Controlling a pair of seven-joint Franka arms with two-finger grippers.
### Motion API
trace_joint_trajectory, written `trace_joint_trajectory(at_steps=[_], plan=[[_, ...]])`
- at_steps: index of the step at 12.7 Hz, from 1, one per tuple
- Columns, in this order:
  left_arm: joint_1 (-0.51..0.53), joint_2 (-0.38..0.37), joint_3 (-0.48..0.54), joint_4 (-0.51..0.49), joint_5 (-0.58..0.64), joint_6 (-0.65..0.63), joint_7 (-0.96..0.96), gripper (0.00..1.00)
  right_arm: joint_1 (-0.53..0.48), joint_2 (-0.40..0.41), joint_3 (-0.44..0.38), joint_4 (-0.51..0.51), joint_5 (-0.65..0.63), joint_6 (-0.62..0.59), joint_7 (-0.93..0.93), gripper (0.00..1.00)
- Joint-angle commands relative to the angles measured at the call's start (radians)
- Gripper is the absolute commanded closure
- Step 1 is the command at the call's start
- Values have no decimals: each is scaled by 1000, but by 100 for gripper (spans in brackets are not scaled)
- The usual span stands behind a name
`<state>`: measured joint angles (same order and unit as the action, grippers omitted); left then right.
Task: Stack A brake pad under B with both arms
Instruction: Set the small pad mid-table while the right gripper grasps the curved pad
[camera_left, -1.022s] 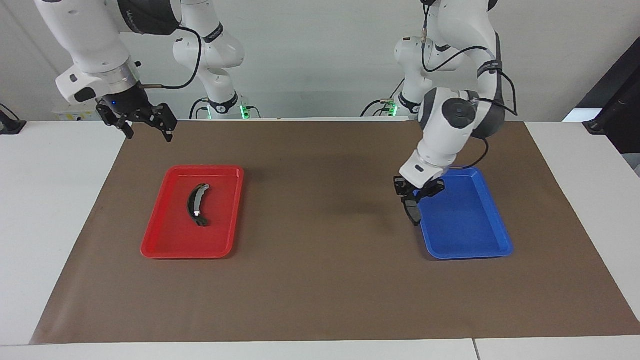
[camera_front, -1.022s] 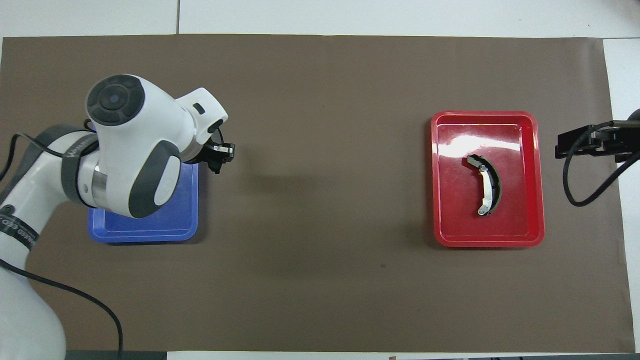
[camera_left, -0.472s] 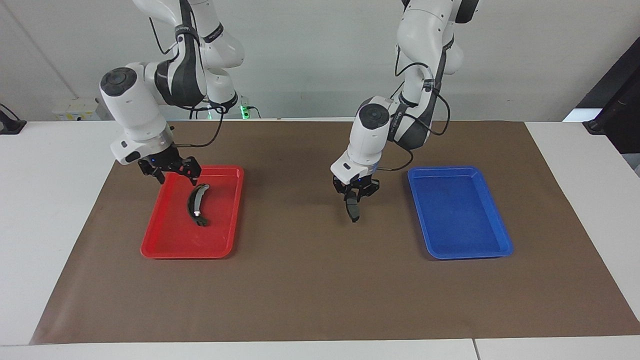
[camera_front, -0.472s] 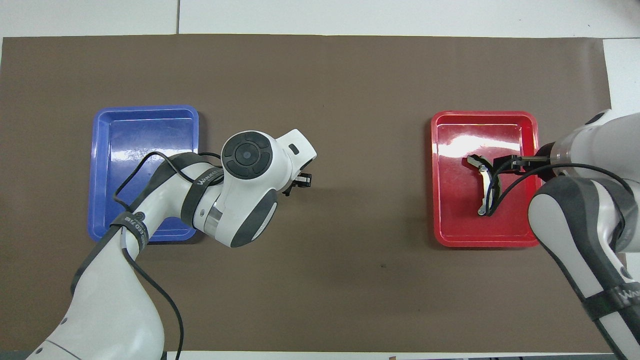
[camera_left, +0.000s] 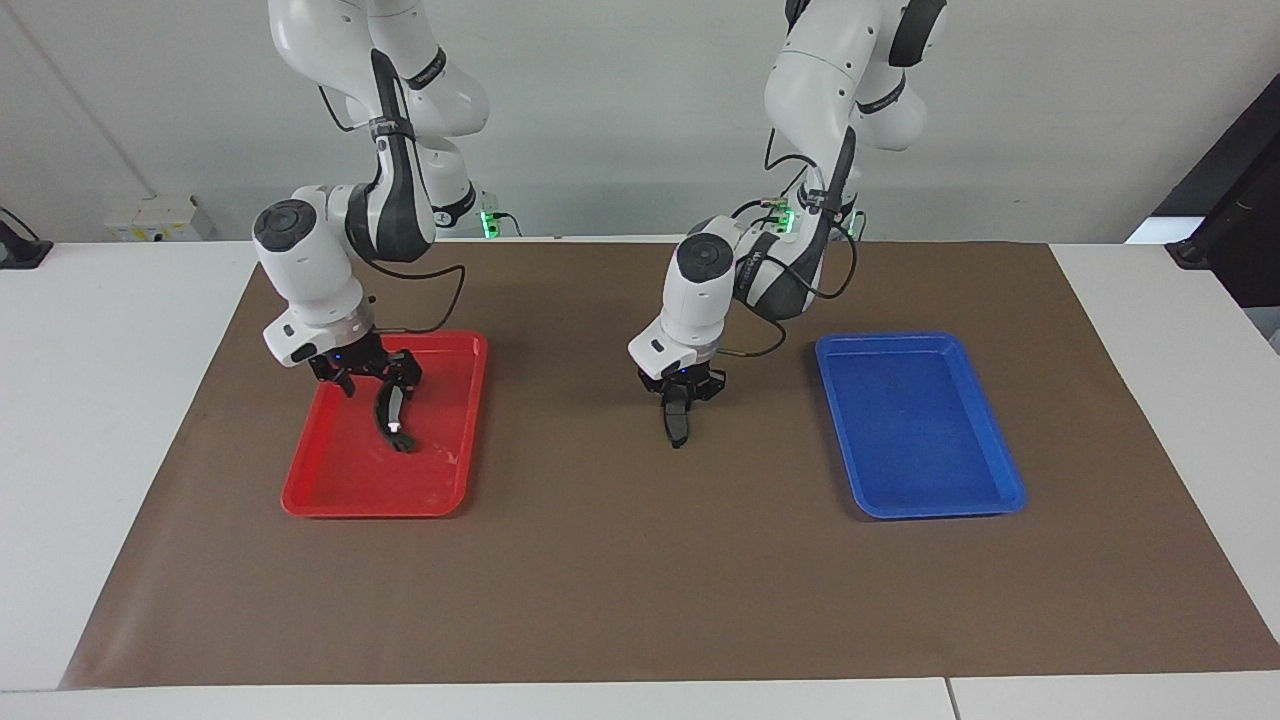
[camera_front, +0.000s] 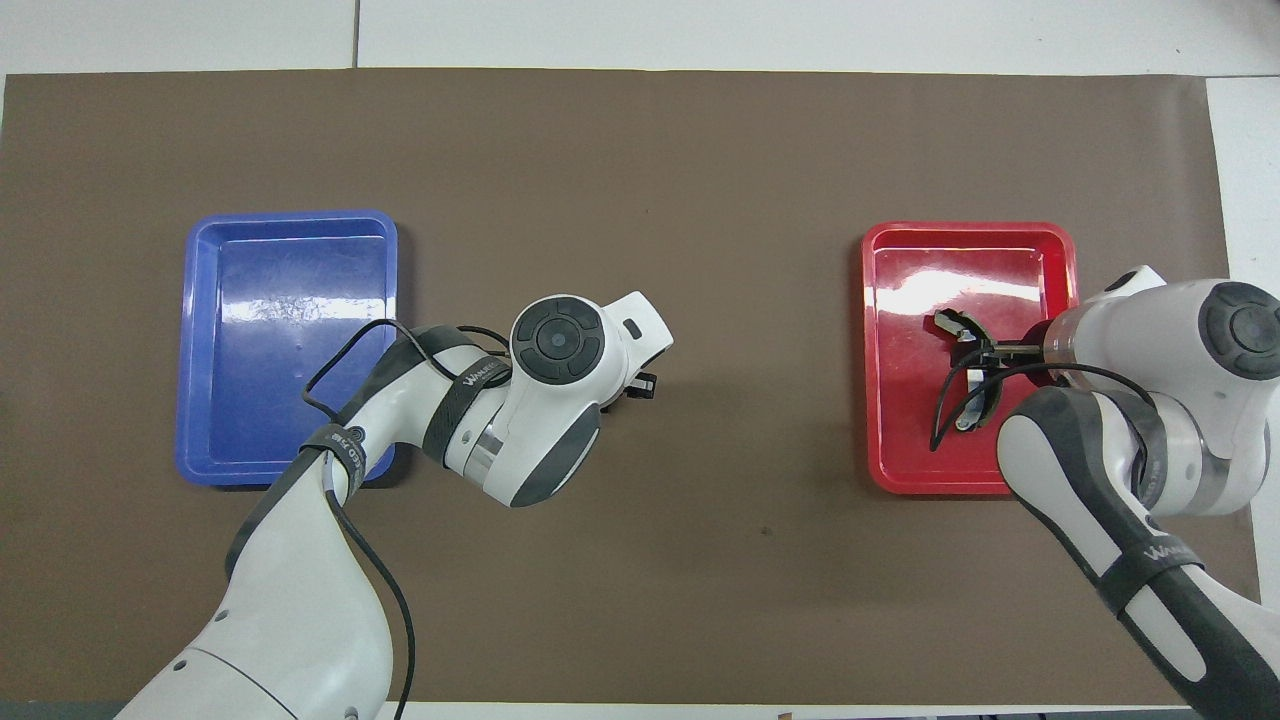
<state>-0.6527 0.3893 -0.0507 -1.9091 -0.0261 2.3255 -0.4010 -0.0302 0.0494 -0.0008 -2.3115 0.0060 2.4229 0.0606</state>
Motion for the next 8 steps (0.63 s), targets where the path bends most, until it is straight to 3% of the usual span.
trace_joint_trajectory(at_steps=[1, 4, 8], plan=[[-24, -7, 17, -7, -8, 0, 2, 1, -13, 27, 5, -25, 19, 64, -47, 0], [14, -61, 25, -4, -8, -73, 7, 0, -14, 53, 5, -22, 19, 51, -71, 0], [166, -206, 29, 5, -3, -332, 42, 0, -16, 43, 4, -19, 19, 13, -107, 4]])
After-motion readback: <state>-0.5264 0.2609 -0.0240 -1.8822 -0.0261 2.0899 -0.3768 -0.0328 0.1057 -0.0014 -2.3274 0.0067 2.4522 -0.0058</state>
